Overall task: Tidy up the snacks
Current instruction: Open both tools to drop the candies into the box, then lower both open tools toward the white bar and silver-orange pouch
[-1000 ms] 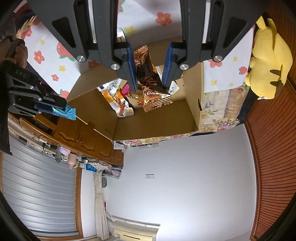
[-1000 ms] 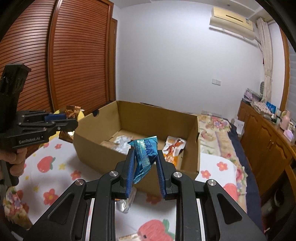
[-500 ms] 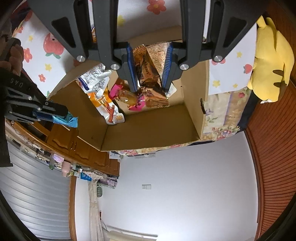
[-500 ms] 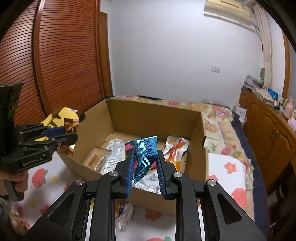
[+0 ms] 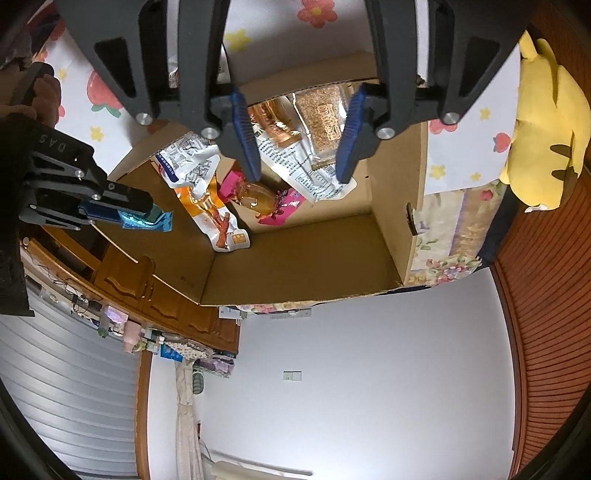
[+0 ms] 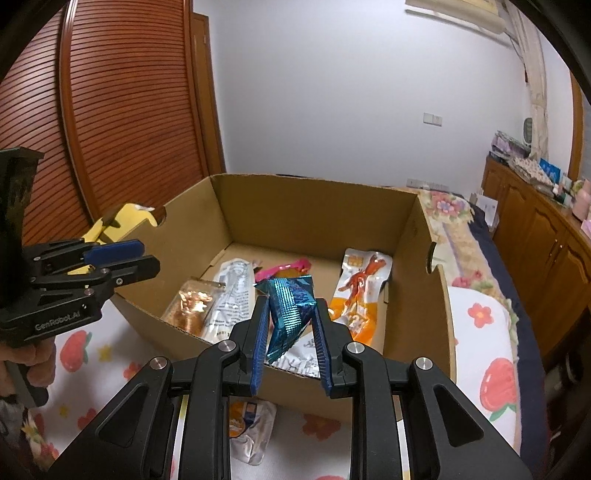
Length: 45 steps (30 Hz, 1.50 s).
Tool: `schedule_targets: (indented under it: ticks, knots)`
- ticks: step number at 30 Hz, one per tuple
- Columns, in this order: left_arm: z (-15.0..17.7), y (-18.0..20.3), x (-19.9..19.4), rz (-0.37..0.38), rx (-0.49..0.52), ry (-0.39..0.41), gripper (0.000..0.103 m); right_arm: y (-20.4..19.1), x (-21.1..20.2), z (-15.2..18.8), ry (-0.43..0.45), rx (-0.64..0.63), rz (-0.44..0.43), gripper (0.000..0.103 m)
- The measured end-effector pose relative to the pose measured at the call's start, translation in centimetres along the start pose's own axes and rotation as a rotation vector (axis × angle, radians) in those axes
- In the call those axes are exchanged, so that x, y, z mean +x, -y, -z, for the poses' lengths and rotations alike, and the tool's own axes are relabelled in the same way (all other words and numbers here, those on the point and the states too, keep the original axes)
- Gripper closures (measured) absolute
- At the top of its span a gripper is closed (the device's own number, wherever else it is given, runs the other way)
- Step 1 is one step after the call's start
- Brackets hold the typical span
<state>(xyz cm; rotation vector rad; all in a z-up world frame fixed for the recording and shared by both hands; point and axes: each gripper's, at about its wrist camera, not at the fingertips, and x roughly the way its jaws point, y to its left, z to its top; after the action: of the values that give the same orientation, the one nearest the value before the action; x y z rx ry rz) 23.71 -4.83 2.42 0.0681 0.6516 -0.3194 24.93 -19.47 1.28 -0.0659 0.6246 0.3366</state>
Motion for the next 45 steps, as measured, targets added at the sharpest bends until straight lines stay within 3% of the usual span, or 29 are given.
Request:
schedule_targets:
  ticks: [5,7,9,12,14,17,22,31,35,42,45]
  knots:
    - [0.1,-0.1,-0.4,0.004,-0.008,0.013,0.052,0.0,0.0,0.0,0.001,0.003,-0.007,0.072]
    - [0.1,0.0,-0.5,0.003,-0.008,0.013,0.051,-0.1,0.0,0.0,0.003,0.000,-0.008,0.059]
    - [0.3,0.0,-0.6,-0.001,-0.009,0.012,0.049,-0.3,-0.2,0.0,0.010,-0.002,-0.007,0.058]
    - [0.5,0.1,-1.0,0.001,-0.009,0.019,0.039,-0.2,-0.7,0.1,0.023,0.005,-0.009,0.055]
    - [0.7,0.2,-1.5,0.005,-0.007,0.034,0.025,-0.2,-1.6,0.3,0.041,0.009,-0.007,0.047]
    - [1.2,0.6,-2.3,0.014,0.010,0.050,0.020,-0.3,-3.3,1.0,0.070,0.002,0.004,0.040]
    - [2.3,1.1,-3.6,0.024,0.011,0.082,0.002,-0.4,-6.3,3.1,0.115,-0.009,0.038,0.015]
    - [5.0,2.5,-4.7,0.058,0.028,0.083,0.000,-0.6,-8.1,7.6,0.096,0.007,0.046,0.011]
    - [6.5,3.5,-4.7,0.070,0.052,0.065,0.000,-0.8,-8.0,9.9,0.050,0.017,0.064,0.011]
    - [8.9,4.6,-4.0,0.089,0.068,0.034,0.000,-1.1,-6.6,13.9,-0.067,0.047,0.011,0.011]
    - [9.6,4.9,-3.6,0.093,0.066,0.016,0.000,-0.9,-6.1,14.9,-0.099,0.076,-0.016,0.017]
